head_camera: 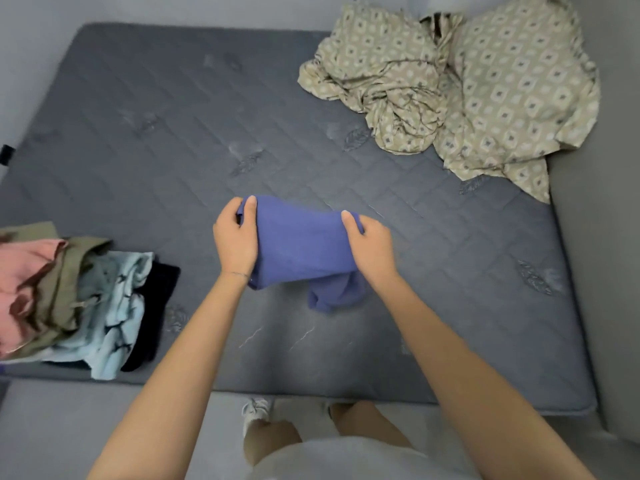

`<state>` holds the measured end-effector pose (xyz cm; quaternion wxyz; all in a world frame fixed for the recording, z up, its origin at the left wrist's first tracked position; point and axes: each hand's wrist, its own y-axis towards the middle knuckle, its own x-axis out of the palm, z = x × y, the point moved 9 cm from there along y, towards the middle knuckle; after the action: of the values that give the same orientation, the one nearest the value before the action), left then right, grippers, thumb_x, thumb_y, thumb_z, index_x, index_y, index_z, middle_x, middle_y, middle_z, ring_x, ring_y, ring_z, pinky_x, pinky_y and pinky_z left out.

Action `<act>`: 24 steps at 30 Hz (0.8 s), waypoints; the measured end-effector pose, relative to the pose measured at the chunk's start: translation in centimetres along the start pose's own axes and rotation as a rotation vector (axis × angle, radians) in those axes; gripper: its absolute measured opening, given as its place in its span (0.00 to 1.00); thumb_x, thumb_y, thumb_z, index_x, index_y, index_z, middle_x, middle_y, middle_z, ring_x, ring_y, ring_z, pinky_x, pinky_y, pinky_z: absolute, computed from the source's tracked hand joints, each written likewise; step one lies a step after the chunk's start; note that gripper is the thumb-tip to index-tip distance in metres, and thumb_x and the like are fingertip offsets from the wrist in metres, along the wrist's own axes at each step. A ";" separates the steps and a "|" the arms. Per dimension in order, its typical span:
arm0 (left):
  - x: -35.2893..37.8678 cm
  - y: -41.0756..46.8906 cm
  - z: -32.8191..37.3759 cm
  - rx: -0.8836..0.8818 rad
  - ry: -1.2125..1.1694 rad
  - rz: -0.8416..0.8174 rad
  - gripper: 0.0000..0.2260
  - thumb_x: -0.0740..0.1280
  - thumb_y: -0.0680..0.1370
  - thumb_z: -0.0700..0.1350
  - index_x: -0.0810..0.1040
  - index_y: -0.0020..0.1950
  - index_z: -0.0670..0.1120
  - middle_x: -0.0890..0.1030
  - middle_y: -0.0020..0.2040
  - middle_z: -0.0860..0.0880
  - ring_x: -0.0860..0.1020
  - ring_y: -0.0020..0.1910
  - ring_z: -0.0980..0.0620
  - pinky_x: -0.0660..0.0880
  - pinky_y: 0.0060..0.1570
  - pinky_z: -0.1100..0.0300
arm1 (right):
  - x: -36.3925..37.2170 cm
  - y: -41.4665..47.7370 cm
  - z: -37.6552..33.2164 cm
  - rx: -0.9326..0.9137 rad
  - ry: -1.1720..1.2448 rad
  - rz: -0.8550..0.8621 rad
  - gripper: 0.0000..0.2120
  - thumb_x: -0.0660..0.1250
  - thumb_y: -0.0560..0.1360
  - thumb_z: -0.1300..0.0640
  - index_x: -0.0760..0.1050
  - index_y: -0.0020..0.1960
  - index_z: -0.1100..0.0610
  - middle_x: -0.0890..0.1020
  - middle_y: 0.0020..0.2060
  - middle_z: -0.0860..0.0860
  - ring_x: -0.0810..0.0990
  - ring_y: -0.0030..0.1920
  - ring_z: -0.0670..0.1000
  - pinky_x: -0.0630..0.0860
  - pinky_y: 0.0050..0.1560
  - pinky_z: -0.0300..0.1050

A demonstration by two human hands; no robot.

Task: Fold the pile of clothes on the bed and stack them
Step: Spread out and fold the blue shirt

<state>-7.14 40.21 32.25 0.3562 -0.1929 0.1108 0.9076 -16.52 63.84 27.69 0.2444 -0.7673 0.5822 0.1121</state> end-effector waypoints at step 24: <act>-14.6 5.0 -3.9 0.129 0.138 -0.292 0.20 0.61 0.82 0.44 0.57 0.33 0.49 0.61 0.28 0.52 0.59 0.29 0.54 0.58 0.32 0.59 | 14.5 -7.5 -5.4 0.150 0.097 0.108 0.08 0.65 0.77 0.63 0.76 0.41 0.54 0.79 0.34 0.49 0.80 0.36 0.50 0.78 0.51 0.50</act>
<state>0.31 26.42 35.32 0.4873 -0.2454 0.1639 0.8219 -5.68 50.46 27.47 0.2663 -0.7189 0.6406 0.0442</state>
